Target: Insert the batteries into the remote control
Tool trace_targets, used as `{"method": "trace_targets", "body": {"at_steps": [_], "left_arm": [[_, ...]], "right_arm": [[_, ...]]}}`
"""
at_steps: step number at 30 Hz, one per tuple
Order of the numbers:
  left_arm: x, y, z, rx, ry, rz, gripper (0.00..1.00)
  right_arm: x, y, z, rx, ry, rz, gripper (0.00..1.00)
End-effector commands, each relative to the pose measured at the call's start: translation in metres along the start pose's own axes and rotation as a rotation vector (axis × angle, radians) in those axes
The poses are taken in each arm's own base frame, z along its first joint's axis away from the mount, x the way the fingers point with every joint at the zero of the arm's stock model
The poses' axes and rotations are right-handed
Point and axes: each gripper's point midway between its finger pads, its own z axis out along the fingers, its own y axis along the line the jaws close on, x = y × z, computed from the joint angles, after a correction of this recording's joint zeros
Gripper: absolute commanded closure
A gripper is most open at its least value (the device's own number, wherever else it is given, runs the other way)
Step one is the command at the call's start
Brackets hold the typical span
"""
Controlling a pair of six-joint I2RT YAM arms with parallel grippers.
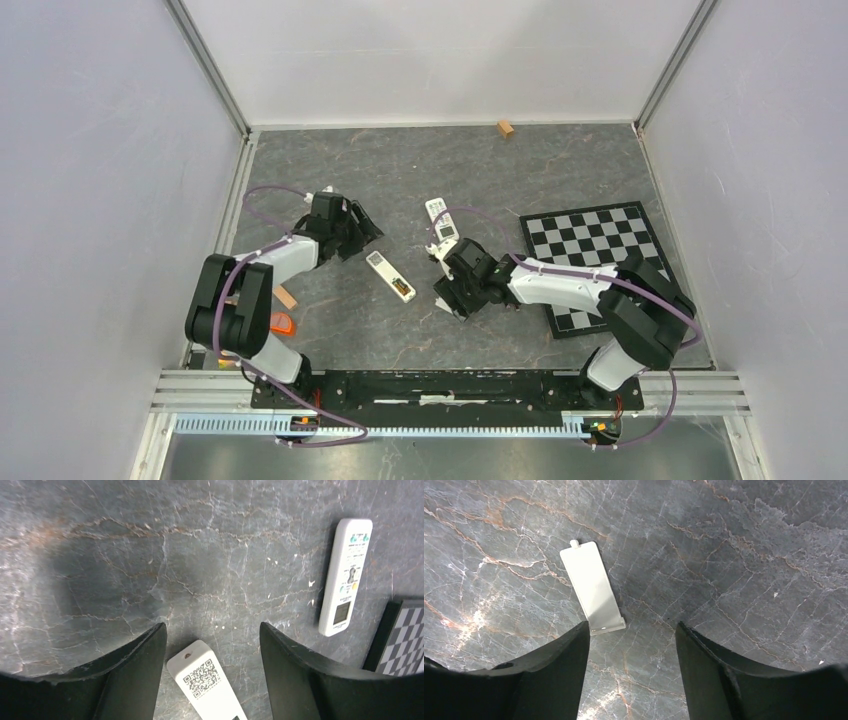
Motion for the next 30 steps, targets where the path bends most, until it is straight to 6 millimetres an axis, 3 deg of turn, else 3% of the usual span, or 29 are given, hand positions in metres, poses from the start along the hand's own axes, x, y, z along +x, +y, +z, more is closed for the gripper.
{"method": "trace_targets", "body": {"at_steps": [1,6,9,13,19,26,30], "left_arm": [[0.011,-0.007,-0.001,0.078,0.034,0.034,0.28],[0.035,0.0,-0.005,0.117,0.083,-0.014,0.39],[0.04,0.01,-0.01,0.082,0.074,-0.025,0.38],[0.029,0.02,-0.019,0.009,0.025,-0.018,0.36],[0.008,0.032,-0.036,-0.112,-0.054,-0.012,0.21],[-0.01,0.016,-0.058,-0.089,-0.1,-0.011,0.12],[-0.016,0.013,-0.075,-0.084,-0.141,-0.017,0.1]], "right_arm": [[-0.006,0.009,-0.003,-0.039,-0.004,-0.046,0.35],[-0.002,0.019,-0.002,-0.08,0.017,-0.123,0.41],[-0.002,0.023,-0.002,-0.1,0.028,-0.172,0.42],[-0.001,0.023,0.001,-0.106,0.06,-0.223,0.46],[0.01,0.016,0.003,-0.075,0.146,-0.236,0.55],[0.017,0.02,0.002,-0.098,0.216,-0.232,0.56],[0.023,0.018,0.006,-0.09,0.244,-0.237,0.62]]}}
